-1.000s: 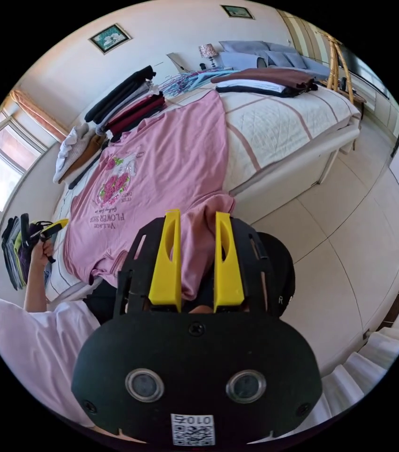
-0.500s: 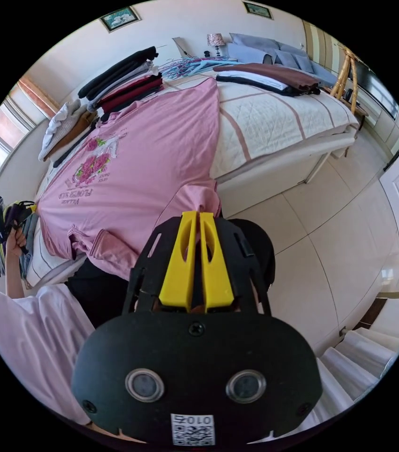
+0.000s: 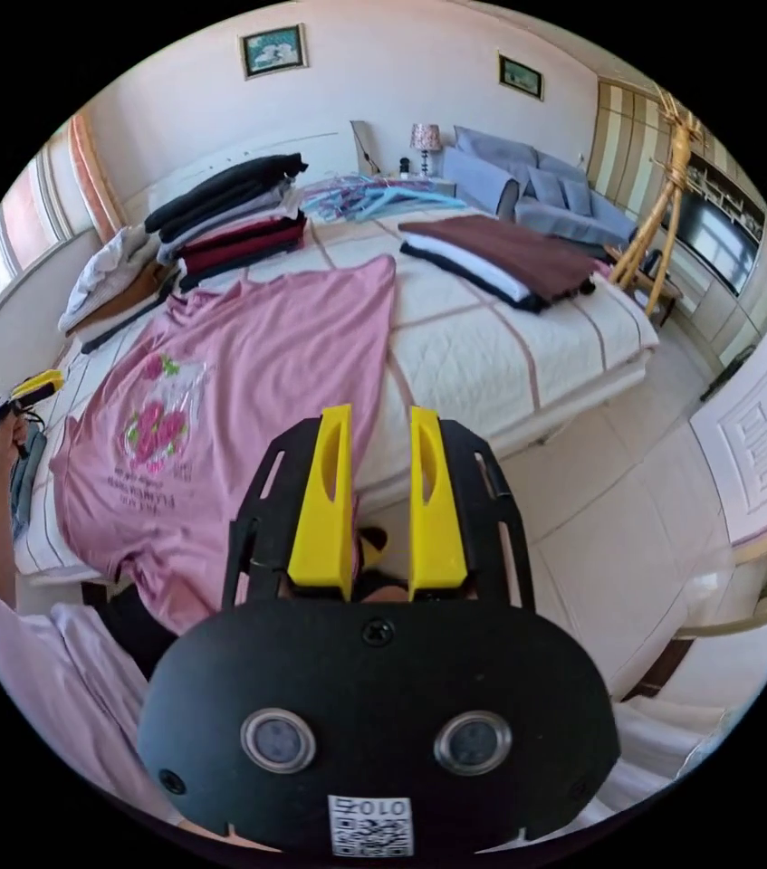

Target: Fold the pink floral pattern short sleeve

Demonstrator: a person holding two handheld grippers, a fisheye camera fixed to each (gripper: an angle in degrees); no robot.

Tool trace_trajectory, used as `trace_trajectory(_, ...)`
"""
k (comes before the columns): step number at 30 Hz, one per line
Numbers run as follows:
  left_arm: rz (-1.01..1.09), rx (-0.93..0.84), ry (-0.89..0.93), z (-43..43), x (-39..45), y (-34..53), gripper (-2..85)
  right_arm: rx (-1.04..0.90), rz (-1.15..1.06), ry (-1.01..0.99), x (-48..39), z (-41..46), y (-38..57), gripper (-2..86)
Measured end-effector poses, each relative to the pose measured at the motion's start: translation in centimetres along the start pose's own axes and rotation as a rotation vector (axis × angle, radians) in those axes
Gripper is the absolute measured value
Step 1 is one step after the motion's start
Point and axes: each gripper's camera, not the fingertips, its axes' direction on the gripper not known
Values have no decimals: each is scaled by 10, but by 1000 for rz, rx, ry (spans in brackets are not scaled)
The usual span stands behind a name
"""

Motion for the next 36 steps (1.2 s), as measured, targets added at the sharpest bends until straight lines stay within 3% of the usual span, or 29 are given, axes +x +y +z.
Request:
trace_trajectory(5,141,11,-37,78,23,-104,130,44,-63,-13,-7,27,-114,111)
trace_trajectory(9,107,-120,32,142,12,-162,121,57,-47,-66,-1,55,-176,115)
trace_trajectory(17,182,-194,76,215,24,-192,38,-28,15,-127,17,120,-227,134)
trace_trajectory(20,204,-146,81,215,28,-192,7,-67,31,-159,19,145,-246,122)
trace_trajectory(22,168,-91,93,204,22,-191,2,-126,35,-218,20,167,-257,76)
trace_trajectory(26,-174,70,184,173,-37,-179,-2,-96,75,-350,34,169,-261,31)
trace_trajectory(31,-219,75,7,172,-43,-176,-3,16,71,-194,37,159,-266,26)
trace_trajectory(36,-178,15,-145,210,-23,-187,-2,-21,-45,-14,1,183,-287,25)
